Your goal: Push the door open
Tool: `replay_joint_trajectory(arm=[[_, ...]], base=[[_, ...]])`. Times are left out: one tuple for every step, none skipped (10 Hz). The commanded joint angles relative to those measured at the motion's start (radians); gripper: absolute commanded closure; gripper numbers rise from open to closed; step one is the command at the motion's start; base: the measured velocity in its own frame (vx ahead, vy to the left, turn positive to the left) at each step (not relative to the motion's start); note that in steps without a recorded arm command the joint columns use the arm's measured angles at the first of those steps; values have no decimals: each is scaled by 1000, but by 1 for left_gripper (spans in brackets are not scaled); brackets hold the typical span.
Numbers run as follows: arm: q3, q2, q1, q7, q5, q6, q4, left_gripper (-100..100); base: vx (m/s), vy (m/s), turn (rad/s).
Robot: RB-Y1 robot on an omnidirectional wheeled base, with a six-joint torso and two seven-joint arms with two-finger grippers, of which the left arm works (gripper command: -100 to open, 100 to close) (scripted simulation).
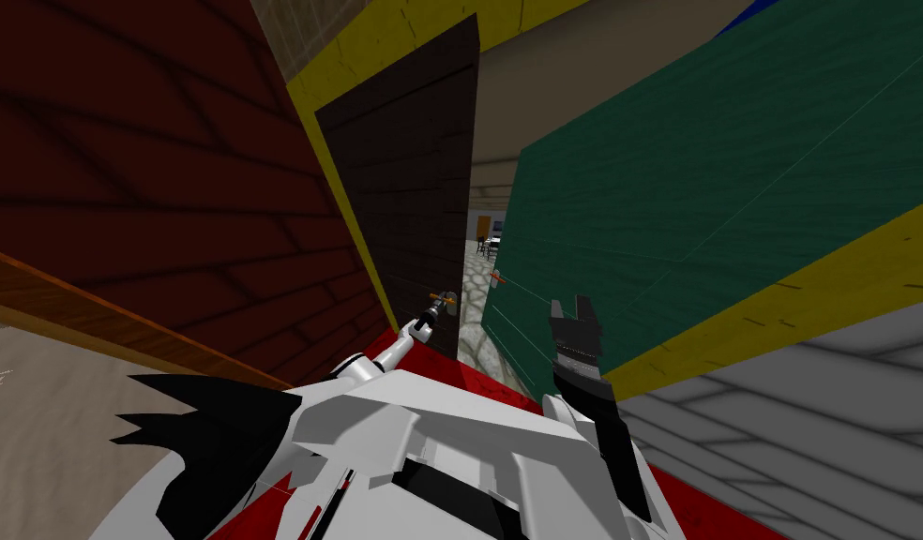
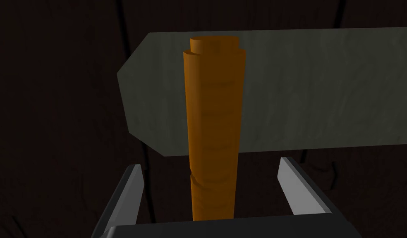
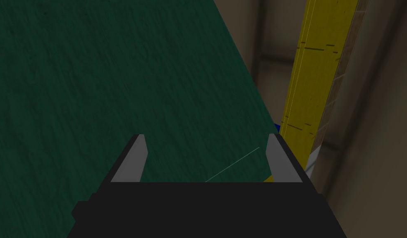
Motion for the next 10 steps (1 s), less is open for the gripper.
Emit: replay_joint_trajectory(arm=[[0,0,1,0,0,0,0,100],[0,0,1,0,0,0,0,100],[0,0,1,0,0,0,0,100],[0,0,1,0,0,0,0,100],[0,0,1,0,0,0,0,100],[0,0,1,0,0,0,0,100],[33,-10,-9,-22,-2,0,3,100],[42,-13,-10,-29,-2,-1,4,100],[53,-17,-12,-36,-3,-1,6,100],[64,-21,-14,-44,-3,-1,8,100]], base=[[-9,-2,9],[-27,3,-9],[-14,5,-18],[0,0,0],[0,0,0],[0,0,0],[106,9,-8],[150,5,-16],[113,0,-10],[90,8,-4]])
